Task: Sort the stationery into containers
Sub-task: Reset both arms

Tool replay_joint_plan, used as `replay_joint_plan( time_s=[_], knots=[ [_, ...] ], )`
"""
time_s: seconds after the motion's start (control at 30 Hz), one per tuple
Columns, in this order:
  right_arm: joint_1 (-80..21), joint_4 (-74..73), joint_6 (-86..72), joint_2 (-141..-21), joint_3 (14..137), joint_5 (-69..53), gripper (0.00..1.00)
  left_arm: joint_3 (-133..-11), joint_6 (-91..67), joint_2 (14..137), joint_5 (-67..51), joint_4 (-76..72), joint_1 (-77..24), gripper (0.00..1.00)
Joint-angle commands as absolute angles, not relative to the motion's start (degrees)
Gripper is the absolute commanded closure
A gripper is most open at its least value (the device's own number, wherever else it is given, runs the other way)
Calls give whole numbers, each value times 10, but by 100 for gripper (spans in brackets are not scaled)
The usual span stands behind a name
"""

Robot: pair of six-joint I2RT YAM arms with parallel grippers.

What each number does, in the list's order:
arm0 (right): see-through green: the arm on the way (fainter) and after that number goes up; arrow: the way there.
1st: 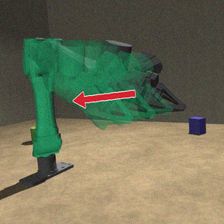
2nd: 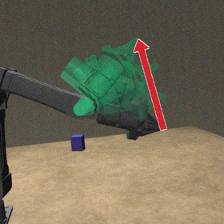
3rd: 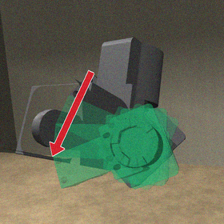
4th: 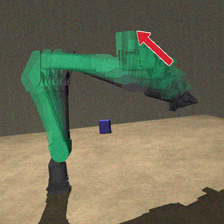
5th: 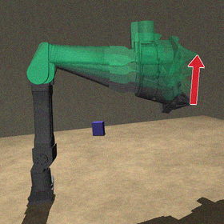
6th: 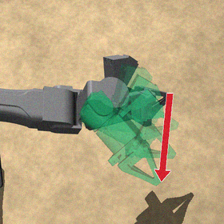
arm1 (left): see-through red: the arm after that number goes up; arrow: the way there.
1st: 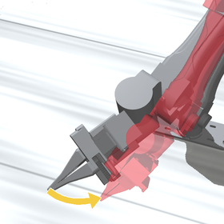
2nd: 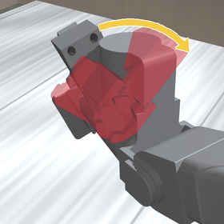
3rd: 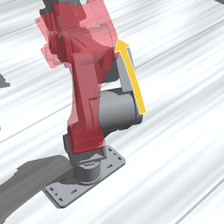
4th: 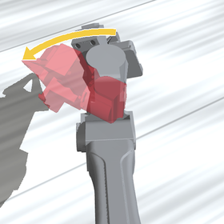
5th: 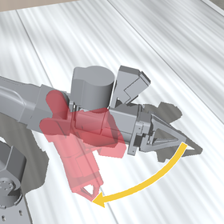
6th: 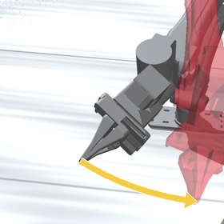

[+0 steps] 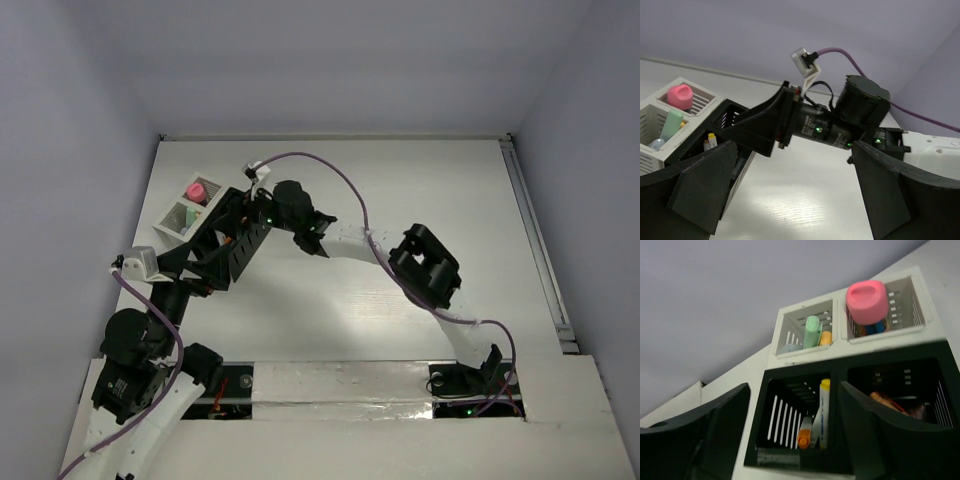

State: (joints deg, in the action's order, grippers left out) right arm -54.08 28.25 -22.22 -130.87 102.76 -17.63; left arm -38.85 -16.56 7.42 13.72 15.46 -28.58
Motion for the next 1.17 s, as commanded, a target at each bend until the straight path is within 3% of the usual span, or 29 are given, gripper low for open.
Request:
replay_joint_plan(
  time_s=[0.0, 0.27, 0.33, 0.47, 0.67, 0.87, 1.13],
  knots=[
    [-544, 357, -196, -1218, 961, -144, 20, -385, -163, 86, 139, 130, -281, 1],
    [-544, 424, -120, -957, 674, 54, 0, -385, -158, 96, 139, 132, -276, 1],
    [-544, 443, -107, -899, 577, 122, 0, -387, -157, 102, 139, 132, -276, 1],
    [-544, 458, -99, -752, 431, 369, 0, -388, -157, 112, 137, 131, -276, 1],
    [-544, 343, -111, -539, 308, 540, 0, -395, -155, 128, 124, 125, -276, 1],
    [-544, 256, -151, -423, 256, 541, 0, -399, -160, 141, 128, 125, -271, 1],
    [-544, 200, -175, -428, 259, 496, 0, -404, -146, 166, 133, 113, -271, 1]
  ],
)
